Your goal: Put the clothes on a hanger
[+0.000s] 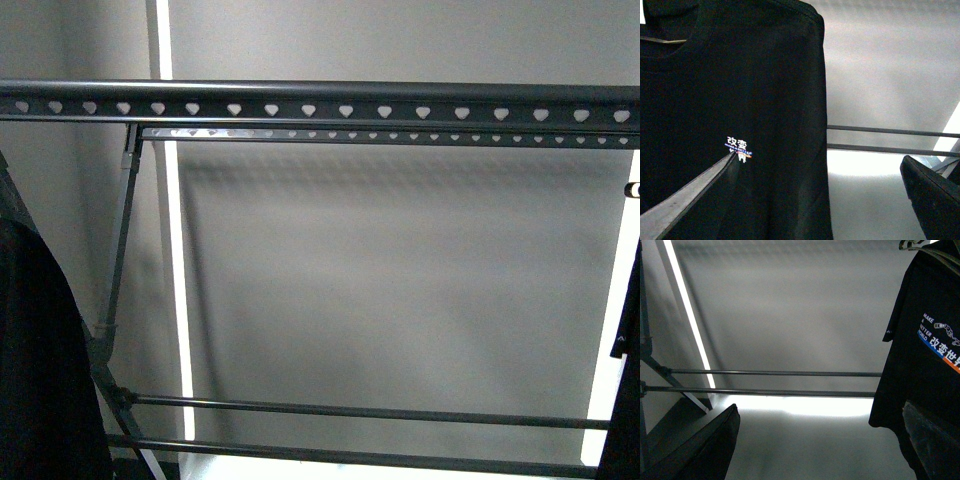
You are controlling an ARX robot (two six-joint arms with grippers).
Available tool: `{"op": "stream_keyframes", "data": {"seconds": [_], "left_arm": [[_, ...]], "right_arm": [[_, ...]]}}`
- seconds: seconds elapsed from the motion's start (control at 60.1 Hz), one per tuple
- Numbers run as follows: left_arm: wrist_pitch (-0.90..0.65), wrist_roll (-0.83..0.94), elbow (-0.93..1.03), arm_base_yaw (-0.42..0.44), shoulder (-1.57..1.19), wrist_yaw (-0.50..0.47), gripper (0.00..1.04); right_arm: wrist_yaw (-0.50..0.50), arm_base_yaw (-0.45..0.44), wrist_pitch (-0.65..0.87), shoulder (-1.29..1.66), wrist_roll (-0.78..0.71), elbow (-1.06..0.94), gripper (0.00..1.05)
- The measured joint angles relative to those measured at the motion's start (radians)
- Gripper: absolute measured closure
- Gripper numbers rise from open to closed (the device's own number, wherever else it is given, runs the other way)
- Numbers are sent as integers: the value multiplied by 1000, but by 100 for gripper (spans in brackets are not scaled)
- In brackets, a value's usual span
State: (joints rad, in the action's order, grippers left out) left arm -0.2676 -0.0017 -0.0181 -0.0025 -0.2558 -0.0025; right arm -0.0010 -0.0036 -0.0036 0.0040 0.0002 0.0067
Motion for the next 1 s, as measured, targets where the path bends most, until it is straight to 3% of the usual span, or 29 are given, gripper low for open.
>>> {"op": "stream_keyframes", "data": {"seconds": [0.366,0.416,0.449,0.499,0.632,0.699,0.799,0.998], "left_arm": [[0,0,0,0,0,0,7],[48,-2,-9,12,-11,84,7],[86,-8,-24,-3,-58,79,7],[104,-27,-51,-50,-126,14,7],[18,-201,-403,-269,-565,-489,7],[6,-292,-600,-310,-741,-653,7],[189,-478,-900,-327,-999,-784,7],[558,-776,-1215,-286,-1258,-894,7]], "right_arm": [[0,0,0,0,0,0,7],[0,0,0,0,0,0,7],[0,0,0,0,0,0,7],[-2,0,0,0,0,0,7],[0,0,0,0,0,0,7],[0,0,0,0,0,0,7],[0,0,0,0,0,0,7],[0,0,0,0,0,0,7]]}}
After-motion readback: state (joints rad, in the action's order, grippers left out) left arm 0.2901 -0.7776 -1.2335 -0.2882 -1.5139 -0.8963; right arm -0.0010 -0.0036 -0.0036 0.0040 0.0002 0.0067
